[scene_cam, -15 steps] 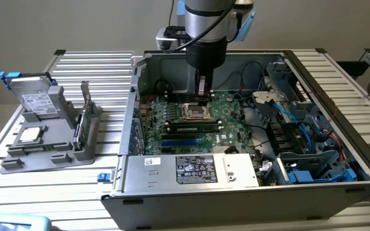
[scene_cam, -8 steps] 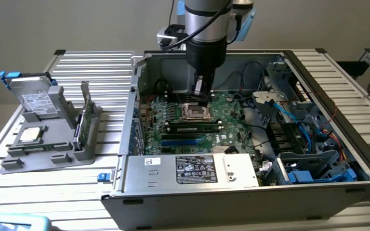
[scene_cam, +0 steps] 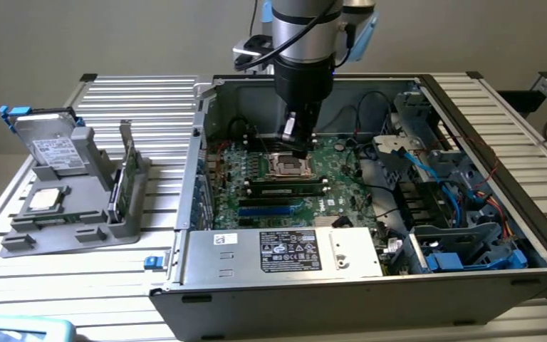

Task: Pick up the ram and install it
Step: 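Press down the ram until it locks into place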

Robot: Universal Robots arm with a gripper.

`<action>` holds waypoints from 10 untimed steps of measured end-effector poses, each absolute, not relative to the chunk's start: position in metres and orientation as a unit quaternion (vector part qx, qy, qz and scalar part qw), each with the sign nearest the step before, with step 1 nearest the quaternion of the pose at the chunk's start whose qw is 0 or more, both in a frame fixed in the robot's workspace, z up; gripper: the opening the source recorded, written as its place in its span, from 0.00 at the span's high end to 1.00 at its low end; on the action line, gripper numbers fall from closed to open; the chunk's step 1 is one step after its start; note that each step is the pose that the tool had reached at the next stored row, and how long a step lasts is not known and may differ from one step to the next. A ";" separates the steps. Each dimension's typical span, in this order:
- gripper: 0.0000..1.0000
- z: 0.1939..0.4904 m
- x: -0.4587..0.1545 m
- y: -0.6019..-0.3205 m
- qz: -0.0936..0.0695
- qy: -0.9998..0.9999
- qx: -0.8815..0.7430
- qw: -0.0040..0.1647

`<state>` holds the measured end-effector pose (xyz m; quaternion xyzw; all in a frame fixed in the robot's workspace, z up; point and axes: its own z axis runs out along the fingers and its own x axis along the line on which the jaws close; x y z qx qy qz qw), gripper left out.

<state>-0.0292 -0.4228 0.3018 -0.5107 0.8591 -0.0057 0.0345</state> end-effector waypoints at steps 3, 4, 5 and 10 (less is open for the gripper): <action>0.89 0.302 -0.029 -0.423 -0.006 0.870 -0.491 0.034; 0.89 0.302 -0.029 -0.423 -0.006 0.874 -0.485 0.034; 0.89 0.302 -0.029 -0.423 -0.006 0.877 -0.479 0.033; 0.89 0.302 -0.029 -0.423 -0.007 0.894 -0.448 0.032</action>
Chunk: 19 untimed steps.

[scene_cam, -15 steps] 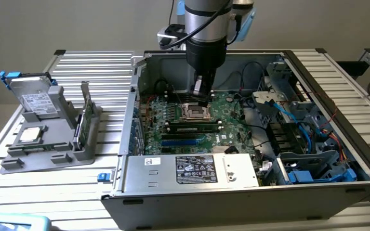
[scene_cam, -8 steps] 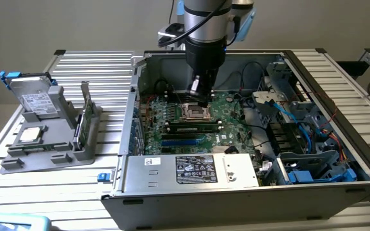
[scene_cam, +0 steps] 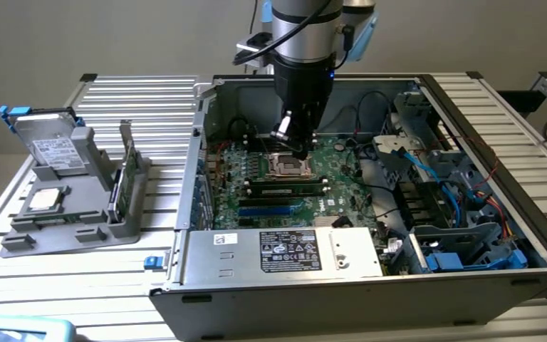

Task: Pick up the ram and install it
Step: 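Press down the ram until it locks into place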

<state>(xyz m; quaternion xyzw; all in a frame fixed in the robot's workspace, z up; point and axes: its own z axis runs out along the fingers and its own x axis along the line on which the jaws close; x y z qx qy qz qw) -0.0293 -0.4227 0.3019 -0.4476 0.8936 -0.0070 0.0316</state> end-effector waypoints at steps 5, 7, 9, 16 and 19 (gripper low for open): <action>0.89 0.302 -0.029 -0.423 -0.005 0.907 -0.421 0.026; 0.89 0.302 -0.029 -0.423 -0.002 0.910 -0.414 0.019; 0.89 0.302 -0.029 -0.423 0.001 0.913 -0.407 0.012; 0.89 0.302 -0.029 -0.423 0.007 0.927 -0.375 -0.002; 0.89 0.302 -0.029 -0.423 0.007 0.934 -0.357 -0.003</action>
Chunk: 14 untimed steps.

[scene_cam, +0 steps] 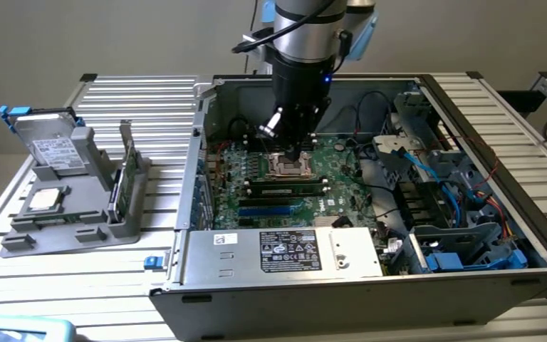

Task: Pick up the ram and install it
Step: 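Press down the ram until it locks into place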

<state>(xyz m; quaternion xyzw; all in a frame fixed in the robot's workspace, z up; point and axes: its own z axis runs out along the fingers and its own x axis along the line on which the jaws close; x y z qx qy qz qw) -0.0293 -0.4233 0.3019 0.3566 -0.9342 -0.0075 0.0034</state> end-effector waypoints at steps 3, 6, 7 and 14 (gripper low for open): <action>0.89 0.302 -0.029 -0.423 -0.008 -0.942 0.337 0.005; 0.89 0.302 -0.029 -0.423 -0.009 -0.949 0.316 0.005; 0.89 0.302 -0.029 -0.423 -0.009 -0.951 0.309 0.006; 0.89 0.302 -0.029 -0.423 -0.010 -0.966 0.258 0.007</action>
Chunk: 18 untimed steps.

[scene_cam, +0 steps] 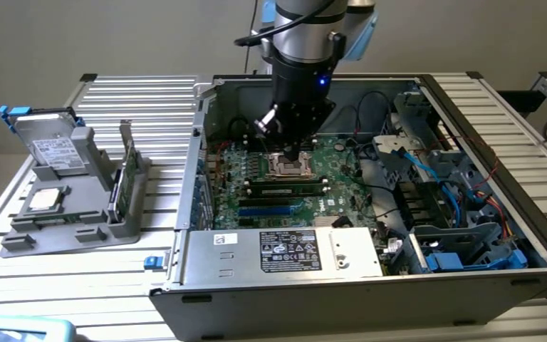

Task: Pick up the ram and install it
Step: 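Press down the ram until it locks into place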

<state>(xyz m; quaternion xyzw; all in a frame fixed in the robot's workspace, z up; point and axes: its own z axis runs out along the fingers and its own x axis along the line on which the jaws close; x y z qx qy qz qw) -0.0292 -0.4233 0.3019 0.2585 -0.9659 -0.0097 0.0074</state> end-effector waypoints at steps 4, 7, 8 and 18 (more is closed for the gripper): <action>0.89 0.302 -0.029 -0.423 -0.010 -0.974 0.228 0.008; 0.89 0.302 -0.029 -0.423 -0.011 -0.979 0.205 0.009; 0.89 0.302 -0.029 -0.423 -0.011 -0.980 0.198 0.009; 0.89 0.302 -0.029 -0.423 -0.012 -0.992 0.125 0.012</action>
